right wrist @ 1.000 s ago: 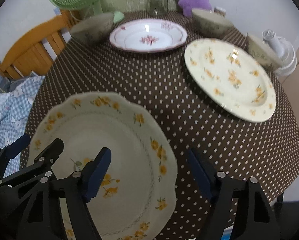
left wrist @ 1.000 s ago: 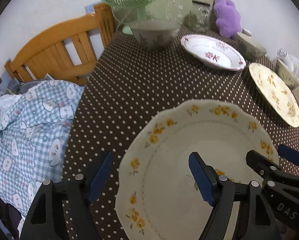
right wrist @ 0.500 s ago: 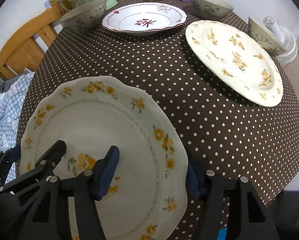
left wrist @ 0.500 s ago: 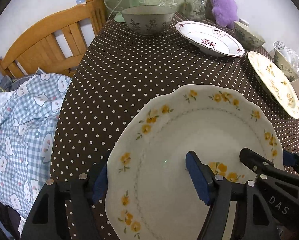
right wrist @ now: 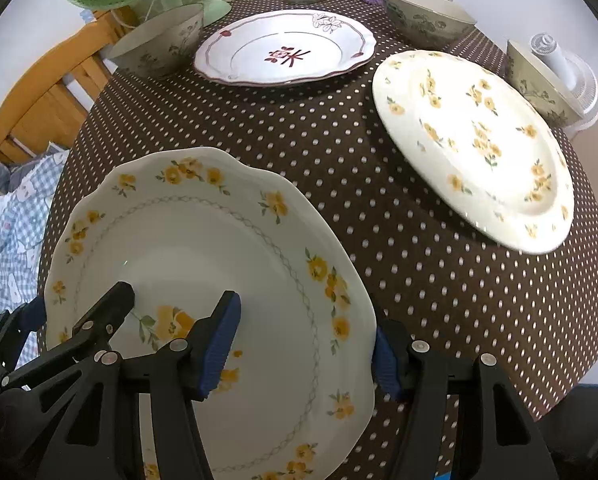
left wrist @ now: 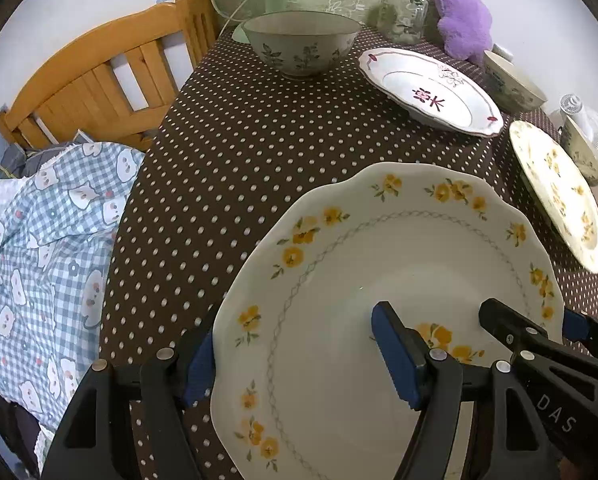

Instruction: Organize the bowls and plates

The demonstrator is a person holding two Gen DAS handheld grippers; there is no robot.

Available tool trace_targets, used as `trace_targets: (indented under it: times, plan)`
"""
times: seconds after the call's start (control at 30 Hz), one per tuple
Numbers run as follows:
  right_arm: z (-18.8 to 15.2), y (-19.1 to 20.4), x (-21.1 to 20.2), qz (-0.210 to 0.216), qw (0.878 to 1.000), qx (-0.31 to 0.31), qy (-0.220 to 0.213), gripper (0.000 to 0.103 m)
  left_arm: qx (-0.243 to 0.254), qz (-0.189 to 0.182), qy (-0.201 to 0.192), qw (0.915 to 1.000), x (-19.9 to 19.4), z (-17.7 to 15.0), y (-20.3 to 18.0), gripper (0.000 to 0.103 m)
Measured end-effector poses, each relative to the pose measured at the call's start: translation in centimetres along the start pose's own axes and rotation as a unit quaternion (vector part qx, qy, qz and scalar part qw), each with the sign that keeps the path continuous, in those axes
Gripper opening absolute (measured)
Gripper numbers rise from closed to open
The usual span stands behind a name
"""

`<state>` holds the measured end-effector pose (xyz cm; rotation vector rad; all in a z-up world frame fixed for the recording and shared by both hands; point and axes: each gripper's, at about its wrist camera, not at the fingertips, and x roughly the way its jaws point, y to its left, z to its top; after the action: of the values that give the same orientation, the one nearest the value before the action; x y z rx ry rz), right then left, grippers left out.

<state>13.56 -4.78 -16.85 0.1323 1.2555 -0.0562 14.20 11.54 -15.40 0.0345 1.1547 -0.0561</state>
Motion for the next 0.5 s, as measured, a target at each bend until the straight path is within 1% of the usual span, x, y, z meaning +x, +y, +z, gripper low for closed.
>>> trace_targets:
  times: [0.33,0.5]
  plan:
    - [3.1,-1.5,1.5,-0.008,1.0,0.011,0.001,0.064,0.002,-0.001,0.004,1.0,1.3,1.7,-1.3,0.072]
    - [3.8,-2.3,1.8,-0.012,1.0,0.012,-0.003,0.064,0.005,-0.001,0.003,1.0,1.7,2.0,-1.8,0.072]
